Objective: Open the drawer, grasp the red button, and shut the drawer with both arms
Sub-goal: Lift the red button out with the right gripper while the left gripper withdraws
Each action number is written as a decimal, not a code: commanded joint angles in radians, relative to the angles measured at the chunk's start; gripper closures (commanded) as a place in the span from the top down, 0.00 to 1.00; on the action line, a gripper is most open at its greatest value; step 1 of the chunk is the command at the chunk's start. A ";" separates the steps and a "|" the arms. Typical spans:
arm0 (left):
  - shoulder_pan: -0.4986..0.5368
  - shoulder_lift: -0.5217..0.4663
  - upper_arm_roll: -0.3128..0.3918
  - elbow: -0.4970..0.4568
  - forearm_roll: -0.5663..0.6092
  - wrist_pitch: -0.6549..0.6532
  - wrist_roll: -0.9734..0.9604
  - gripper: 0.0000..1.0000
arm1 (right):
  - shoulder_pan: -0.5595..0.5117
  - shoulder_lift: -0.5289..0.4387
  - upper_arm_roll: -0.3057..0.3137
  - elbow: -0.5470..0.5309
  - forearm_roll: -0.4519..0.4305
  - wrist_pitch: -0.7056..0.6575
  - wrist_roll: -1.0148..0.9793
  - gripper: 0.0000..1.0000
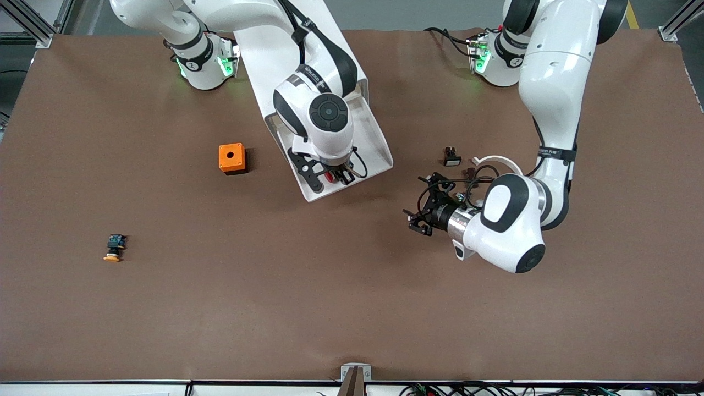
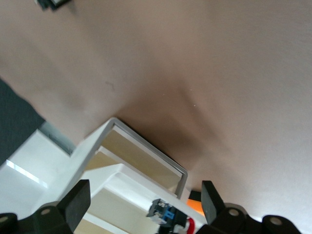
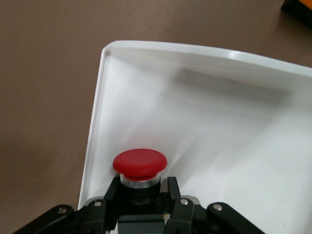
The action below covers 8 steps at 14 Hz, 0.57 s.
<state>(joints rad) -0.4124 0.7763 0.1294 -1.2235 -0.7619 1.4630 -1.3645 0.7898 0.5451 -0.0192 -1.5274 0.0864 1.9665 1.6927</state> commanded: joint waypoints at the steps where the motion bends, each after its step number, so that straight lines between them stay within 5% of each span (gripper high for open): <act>1: -0.016 -0.074 0.001 -0.017 0.108 0.078 0.093 1.00 | 0.000 0.006 -0.002 0.024 0.016 -0.014 -0.021 0.17; 4: -0.058 -0.092 -0.002 -0.021 0.200 0.117 0.130 1.00 | -0.036 -0.010 -0.005 0.071 0.016 -0.093 -0.031 0.17; 8: -0.161 -0.120 -0.011 -0.037 0.370 0.215 0.260 1.00 | -0.182 -0.011 -0.007 0.249 0.016 -0.397 -0.282 0.17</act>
<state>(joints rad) -0.5232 0.6910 0.1200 -1.2235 -0.4664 1.6322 -1.1598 0.6958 0.5346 -0.0364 -1.3596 0.0863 1.6839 1.5423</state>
